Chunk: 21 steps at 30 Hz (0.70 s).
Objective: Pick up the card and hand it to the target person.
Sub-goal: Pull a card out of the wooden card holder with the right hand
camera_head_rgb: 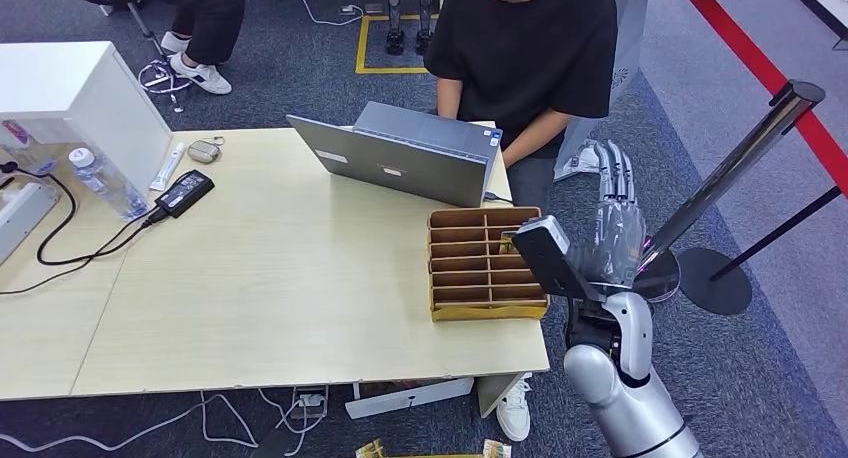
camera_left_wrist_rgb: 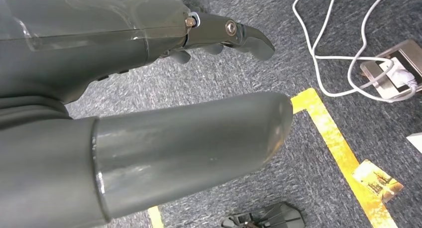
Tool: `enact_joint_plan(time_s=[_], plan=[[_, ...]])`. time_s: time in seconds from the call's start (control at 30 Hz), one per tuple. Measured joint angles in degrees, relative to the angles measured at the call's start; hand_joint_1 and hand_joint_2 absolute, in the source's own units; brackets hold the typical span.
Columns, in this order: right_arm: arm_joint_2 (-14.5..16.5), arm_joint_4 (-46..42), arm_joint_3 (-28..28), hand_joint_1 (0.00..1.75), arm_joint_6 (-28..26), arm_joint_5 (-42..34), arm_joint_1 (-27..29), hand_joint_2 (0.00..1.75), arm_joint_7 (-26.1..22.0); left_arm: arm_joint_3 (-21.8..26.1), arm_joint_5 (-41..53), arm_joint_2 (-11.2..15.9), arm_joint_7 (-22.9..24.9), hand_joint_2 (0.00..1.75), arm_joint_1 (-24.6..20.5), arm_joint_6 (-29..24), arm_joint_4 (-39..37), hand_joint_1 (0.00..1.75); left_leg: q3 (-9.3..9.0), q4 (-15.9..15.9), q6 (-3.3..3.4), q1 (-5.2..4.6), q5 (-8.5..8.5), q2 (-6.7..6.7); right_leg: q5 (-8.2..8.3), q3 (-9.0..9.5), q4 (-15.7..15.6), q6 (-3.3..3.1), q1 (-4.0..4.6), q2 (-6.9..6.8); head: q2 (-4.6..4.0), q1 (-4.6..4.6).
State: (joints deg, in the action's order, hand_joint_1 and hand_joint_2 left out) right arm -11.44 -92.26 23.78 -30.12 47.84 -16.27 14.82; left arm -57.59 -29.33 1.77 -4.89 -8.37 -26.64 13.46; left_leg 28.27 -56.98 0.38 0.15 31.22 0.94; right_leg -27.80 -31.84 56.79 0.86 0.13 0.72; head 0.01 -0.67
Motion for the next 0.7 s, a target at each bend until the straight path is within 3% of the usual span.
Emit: enact_joint_plan(time_s=[0.1, 0.17, 0.3, 0.47, 0.6, 0.7], plan=[[-0.58, 1.56, 0.61, 0.04, 1.53, 2.84, -0.79, 1.75, 1.12, -0.34, 0.51, -0.03, 0.46, 0.00, -0.18, 0.32, 0.00, 0.00, 0.00, 0.00, 0.00, 0.00, 0.00, 0.00, 0.00, 0.00, 0.00, 0.00, 0.00, 0.00, 0.01, 0.01], [-1.12, 2.97, 0.97, 0.19, 3.07, 5.24, -1.34, 1.75, 2.15, -0.62, 0.89, -0.04, 0.62, 0.00, -0.38, 0.57, 0.00, 0.00, 0.00, 0.00, 0.00, 0.00, 0.00, 0.01, 0.00, 0.01, 0.00, 0.00, 0.00, -0.01, 0.01, 0.00], [-2.40, 6.44, 1.80, 0.85, 5.57, 8.33, -2.19, 1.75, 3.56, -0.97, 1.47, -0.04, 0.81, 0.00, -0.93, 1.03, 0.00, 0.00, 0.00, -0.01, 0.00, 0.00, 0.00, 0.01, 0.00, 0.00, 0.00, 0.00, 0.00, -0.03, 0.00, 0.00], [-3.48, 10.83, 2.25, 1.32, 6.35, 8.97, -2.44, 1.75, 3.67, -1.40, 1.76, -0.07, 1.34, 0.00, -1.38, 1.17, 0.00, 0.00, 0.01, -0.01, 0.00, 0.00, 0.00, 0.01, 0.00, -0.01, 0.00, 0.00, 0.00, -0.02, 0.01, 0.00], [-3.85, 13.06, 2.51, 1.41, 7.08, 8.97, -2.48, 1.75, 3.67, -1.64, 2.04, -0.07, 1.46, 0.00, -1.57, 1.26, 0.00, 0.00, 0.01, -0.01, 0.00, 0.00, 0.00, 0.01, 0.00, -0.02, 0.00, 0.00, 0.00, -0.03, -0.01, 0.01], [-4.26, 15.12, 3.33, 1.38, 7.92, 8.96, -2.86, 1.75, 3.68, -2.11, 2.13, -0.07, 1.45, 0.00, -1.78, 1.26, 0.00, 0.00, 0.01, -0.01, 0.00, 0.00, 0.00, 0.01, 0.00, -0.01, 0.00, 0.00, 0.00, -0.02, 0.00, 0.00]])
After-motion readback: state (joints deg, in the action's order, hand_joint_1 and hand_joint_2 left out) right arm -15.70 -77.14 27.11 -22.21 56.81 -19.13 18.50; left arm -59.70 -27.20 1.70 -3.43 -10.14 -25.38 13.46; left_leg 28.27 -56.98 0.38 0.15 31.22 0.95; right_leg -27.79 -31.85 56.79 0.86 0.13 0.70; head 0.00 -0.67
